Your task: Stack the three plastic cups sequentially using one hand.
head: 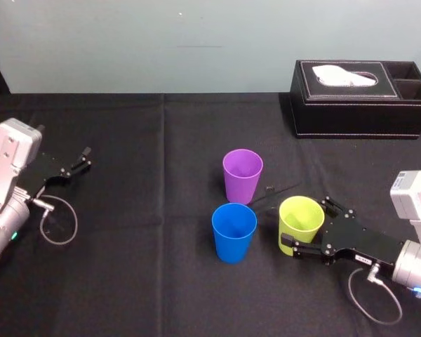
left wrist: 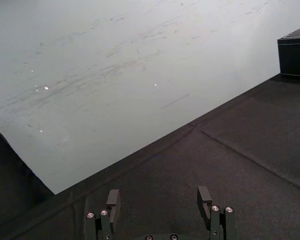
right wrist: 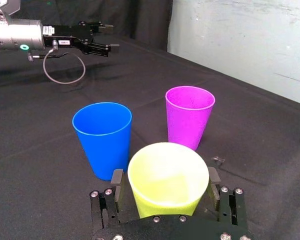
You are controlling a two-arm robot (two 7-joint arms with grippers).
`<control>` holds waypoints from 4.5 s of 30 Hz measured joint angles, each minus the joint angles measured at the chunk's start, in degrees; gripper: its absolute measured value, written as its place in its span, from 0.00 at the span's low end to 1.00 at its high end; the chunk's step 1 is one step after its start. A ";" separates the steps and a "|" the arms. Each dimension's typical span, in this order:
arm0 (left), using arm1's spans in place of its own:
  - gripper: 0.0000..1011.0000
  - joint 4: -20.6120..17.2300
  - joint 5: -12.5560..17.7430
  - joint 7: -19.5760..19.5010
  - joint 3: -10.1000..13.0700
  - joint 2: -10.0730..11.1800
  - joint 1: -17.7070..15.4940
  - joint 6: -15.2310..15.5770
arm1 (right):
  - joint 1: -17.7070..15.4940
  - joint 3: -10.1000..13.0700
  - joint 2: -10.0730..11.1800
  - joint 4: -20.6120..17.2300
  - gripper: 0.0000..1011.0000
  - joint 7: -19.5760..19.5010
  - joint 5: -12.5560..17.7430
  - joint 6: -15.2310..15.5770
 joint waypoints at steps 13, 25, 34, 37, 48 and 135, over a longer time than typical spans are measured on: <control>1.00 0.00 0.00 0.00 0.00 0.00 0.00 0.00 | -0.25 0.18 0.17 -0.10 0.87 -0.01 0.01 -0.01; 1.00 0.00 0.00 0.00 0.00 0.00 0.00 0.00 | -0.33 0.25 0.21 -0.17 0.74 -0.03 0.03 -0.06; 1.00 0.00 0.00 0.00 0.00 0.00 0.00 0.00 | -0.37 0.29 0.26 -0.19 0.73 -0.03 0.05 -0.11; 1.00 0.00 0.00 0.00 0.00 0.00 0.00 0.00 | -0.38 0.29 0.26 -0.19 0.73 -0.03 0.06 -0.11; 1.00 0.00 0.00 0.00 0.00 0.00 0.00 0.00 | -1.80 1.29 1.02 -3.15 0.73 -2.07 0.06 0.78; 1.00 0.00 0.00 0.00 0.00 0.00 0.00 0.00 | 20.71 -8.84 -8.03 3.67 0.73 -4.99 -0.85 13.72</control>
